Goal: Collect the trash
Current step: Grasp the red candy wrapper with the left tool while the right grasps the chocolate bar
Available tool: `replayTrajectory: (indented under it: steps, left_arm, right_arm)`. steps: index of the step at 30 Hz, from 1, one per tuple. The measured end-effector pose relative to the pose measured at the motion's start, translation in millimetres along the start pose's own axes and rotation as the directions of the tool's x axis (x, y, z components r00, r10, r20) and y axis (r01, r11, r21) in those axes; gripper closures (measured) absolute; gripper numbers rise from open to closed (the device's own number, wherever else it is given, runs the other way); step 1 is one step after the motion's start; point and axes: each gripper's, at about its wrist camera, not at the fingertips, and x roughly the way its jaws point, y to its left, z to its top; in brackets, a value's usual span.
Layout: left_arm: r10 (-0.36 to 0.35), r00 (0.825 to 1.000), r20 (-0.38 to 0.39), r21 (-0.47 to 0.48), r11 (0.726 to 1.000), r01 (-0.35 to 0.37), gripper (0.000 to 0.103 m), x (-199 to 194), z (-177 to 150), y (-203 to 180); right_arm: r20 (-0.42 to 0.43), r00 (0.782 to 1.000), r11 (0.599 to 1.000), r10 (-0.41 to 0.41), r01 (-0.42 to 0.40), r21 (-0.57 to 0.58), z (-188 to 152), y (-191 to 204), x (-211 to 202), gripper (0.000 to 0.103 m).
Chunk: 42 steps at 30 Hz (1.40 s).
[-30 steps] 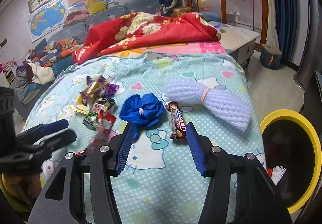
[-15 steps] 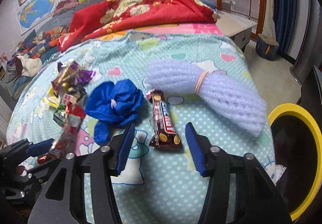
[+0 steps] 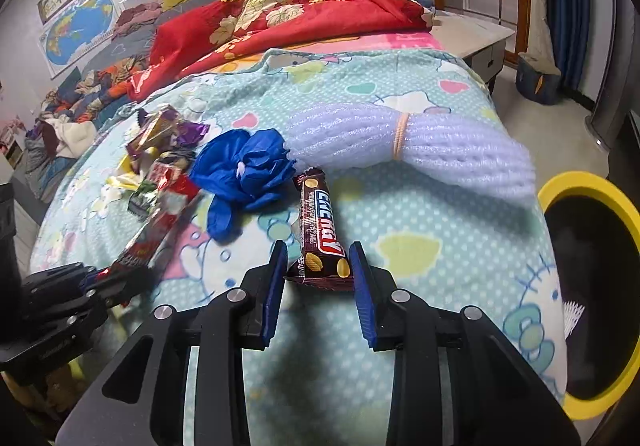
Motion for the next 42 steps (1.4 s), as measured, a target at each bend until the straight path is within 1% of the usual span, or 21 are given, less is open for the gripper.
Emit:
replayTrajectory:
  steps: [7, 16, 21, 27, 32, 36, 42]
  left_arm:
    - [-0.006, 0.999, 0.040, 0.016, 1.000, 0.005, 0.095, -13, 2, -5]
    - [-0.015, 0.996, 0.093, 0.032, 0.999, 0.012, 0.095, -27, 9, -11]
    - [-0.022, 0.993, 0.115, 0.043, 0.999, 0.017, 0.095, -33, 11, -15]
    - [-0.020, 0.993, 0.118, 0.041, 0.999, 0.016, 0.095, -34, 12, -15]
    - [-0.022, 0.990, 0.140, 0.042, 0.999, 0.017, 0.095, -40, 15, -17]
    - [-0.032, 0.988, 0.150, 0.044, 0.999, 0.026, 0.095, -44, 19, -21]
    - [-0.058, 0.985, 0.161, 0.058, 0.997, 0.049, 0.095, -45, 27, -31]
  right_arm:
    - [-0.014, 1.000, 1.000, 0.024, -0.024, 0.016, -12, 0, -15, 0.073]
    - [-0.031, 0.995, 0.995, 0.093, -0.093, -0.029, -24, 20, -35, 0.073]
    - [0.009, 0.991, 0.990, 0.136, -0.136, -0.041, -19, 28, -52, 0.073]
    - [0.055, 0.985, 0.986, 0.164, -0.162, -0.038, -8, 31, -69, 0.073]
    - [0.081, 0.979, 0.981, 0.189, -0.185, -0.051, -3, 35, -81, 0.073]
    - [0.110, 0.978, 0.983, 0.180, -0.175, -0.050, 0, 32, -90, 0.073]
    - [0.141, 0.979, 0.989, 0.144, -0.146, 0.003, 2, 12, -98, 0.073]
